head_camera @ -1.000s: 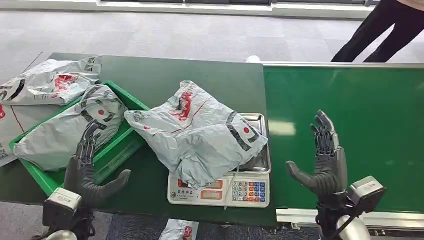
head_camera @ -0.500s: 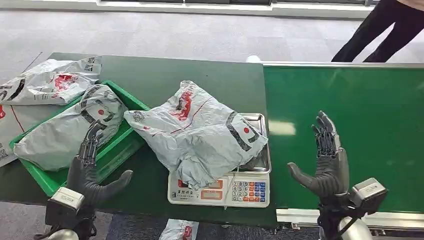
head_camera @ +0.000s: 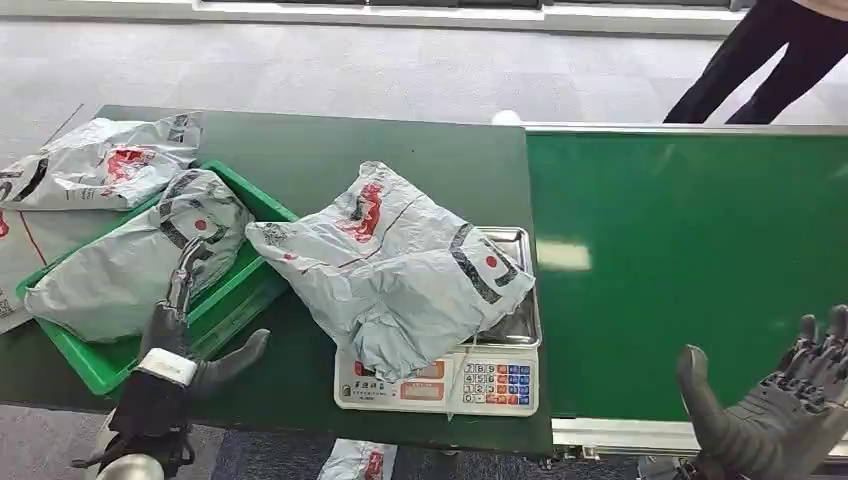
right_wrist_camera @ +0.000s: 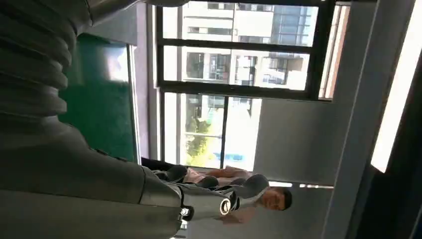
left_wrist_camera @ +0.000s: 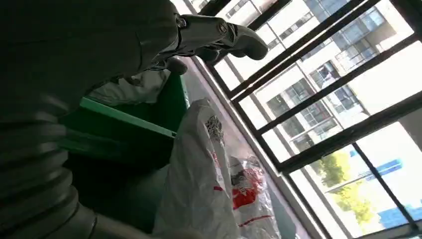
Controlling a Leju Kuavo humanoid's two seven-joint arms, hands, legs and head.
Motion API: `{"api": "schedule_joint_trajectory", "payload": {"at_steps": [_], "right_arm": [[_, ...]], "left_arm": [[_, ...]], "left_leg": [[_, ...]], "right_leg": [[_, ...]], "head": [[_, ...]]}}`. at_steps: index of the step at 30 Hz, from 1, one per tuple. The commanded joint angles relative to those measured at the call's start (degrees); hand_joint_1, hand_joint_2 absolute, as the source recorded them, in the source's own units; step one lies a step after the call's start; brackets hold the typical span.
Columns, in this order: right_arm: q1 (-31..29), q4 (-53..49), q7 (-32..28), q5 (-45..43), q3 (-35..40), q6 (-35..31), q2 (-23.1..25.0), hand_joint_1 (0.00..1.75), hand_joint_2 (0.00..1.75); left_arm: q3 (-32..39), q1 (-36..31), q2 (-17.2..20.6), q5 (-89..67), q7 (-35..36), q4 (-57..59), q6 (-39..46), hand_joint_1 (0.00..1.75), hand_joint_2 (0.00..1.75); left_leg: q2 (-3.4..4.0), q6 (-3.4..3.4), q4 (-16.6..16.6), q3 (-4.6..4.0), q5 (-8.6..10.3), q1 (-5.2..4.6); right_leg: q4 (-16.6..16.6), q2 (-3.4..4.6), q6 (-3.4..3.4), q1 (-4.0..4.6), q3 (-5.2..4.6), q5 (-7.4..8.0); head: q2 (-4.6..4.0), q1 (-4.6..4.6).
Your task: Moved the parcel from conveyor to table for the left to box.
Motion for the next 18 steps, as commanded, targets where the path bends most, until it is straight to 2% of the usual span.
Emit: {"api": "schedule_joint_trajectory", "payload": {"at_steps": [1,5,11,12,14,18], "right_arm": [[0.3,0.6,0.2,-2.8,-0.3,0.2,2.7,0.0,1.75],[0.3,0.6,0.2,-2.8,-0.3,0.2,2.7,0.0,1.75],[0.3,0.6,0.2,-2.8,-0.3,0.2,2.7,0.0,1.75],[-0.3,1.6,0.2,-3.0,1.3,0.2,0.6,0.0,1.75],[-2.5,3.0,0.2,-2.0,2.3,0.2,0.7,0.0,1.75],[-6.4,6.0,0.2,-1.4,4.0,0.2,1.6,0.0,1.75]], "left_arm": [[-6.8,-6.6,1.2,-3.9,3.8,6.5,-0.2,0.0,1.75],[-6.8,-6.6,1.2,-3.9,3.8,6.5,-0.2,0.0,1.75],[-6.8,-6.6,1.2,-3.9,3.8,6.5,-0.2,0.0,1.75],[-8.7,-8.3,1.6,-6.0,5.0,8.0,-0.8,0.0,1.75],[-13.8,-14.8,-0.2,-13.2,9.0,13.3,-2.0,0.0,1.75],[-23.7,-29.1,-6.6,-25.4,16.5,27.5,-3.7,0.0,1.75]], "left_leg": [[-0.27,0.07,-0.2,0.06,0.21,-0.07],[0.0,0.06,-0.1,0.06,0.08,-0.03],[0.02,0.07,-0.1,0.1,0.11,-0.04],[0.04,0.06,-0.1,0.07,0.1,-0.02],[-0.07,0.07,0.0,0.04,0.13,-0.01],[-0.56,0.17,-0.1,-0.12,0.39,0.0]], "right_leg": [[-0.2,-0.29,-0.02,-0.06,0.14,0.09],[0.0,-0.03,0.02,-0.08,0.1,0.13],[-0.1,0.02,0.01,-0.08,0.18,0.16],[0.0,0.06,0.02,-0.07,0.16,0.16],[0.0,-0.05,0.03,-0.05,0.18,0.17],[-0.2,-0.59,0.08,-0.05,0.18,0.25]], "head": [[0.0,-0.02],[0.0,-0.02],[0.0,0.0],[0.0,-0.02],[0.0,-0.02],[0.0,0.0]]}}
